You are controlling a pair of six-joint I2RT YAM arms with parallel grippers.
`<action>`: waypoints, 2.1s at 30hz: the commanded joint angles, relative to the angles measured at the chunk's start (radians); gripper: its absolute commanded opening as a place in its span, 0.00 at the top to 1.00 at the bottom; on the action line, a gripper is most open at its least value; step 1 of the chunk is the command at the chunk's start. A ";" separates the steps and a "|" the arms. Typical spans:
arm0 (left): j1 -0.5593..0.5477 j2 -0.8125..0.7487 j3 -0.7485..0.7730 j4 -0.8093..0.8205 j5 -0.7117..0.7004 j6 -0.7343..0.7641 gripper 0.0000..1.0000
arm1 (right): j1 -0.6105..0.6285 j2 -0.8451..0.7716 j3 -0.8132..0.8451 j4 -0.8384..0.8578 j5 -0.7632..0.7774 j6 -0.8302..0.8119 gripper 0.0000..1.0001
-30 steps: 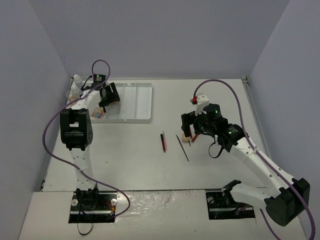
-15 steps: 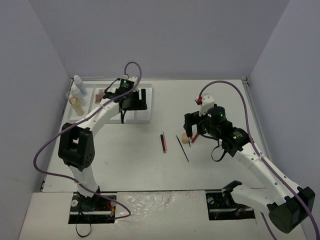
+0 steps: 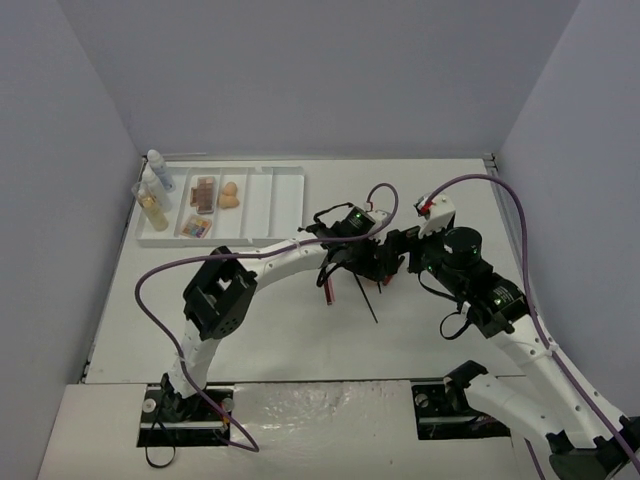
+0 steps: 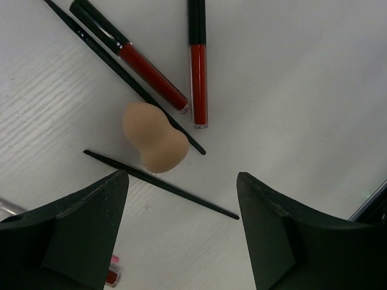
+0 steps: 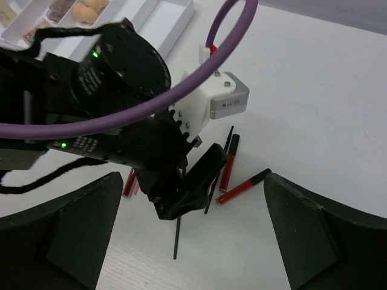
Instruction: Organize the makeup
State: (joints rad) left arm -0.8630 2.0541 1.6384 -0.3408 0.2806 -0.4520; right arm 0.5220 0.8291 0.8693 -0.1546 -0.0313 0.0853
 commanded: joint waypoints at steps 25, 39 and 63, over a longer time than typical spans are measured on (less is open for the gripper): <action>-0.004 0.024 0.027 0.030 -0.079 -0.119 0.91 | -0.008 -0.056 -0.027 0.071 0.060 0.009 0.00; 0.237 -0.259 -0.135 -0.069 -0.182 0.034 0.94 | -0.008 -0.018 -0.018 0.071 0.053 0.001 0.00; 0.780 -0.071 0.037 -0.135 -0.190 0.306 0.68 | -0.010 0.053 -0.021 0.079 0.004 -0.013 0.00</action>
State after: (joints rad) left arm -0.0839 2.0464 1.5929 -0.4676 0.0854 -0.1694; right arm 0.5185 0.8780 0.8383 -0.1485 -0.0162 0.0814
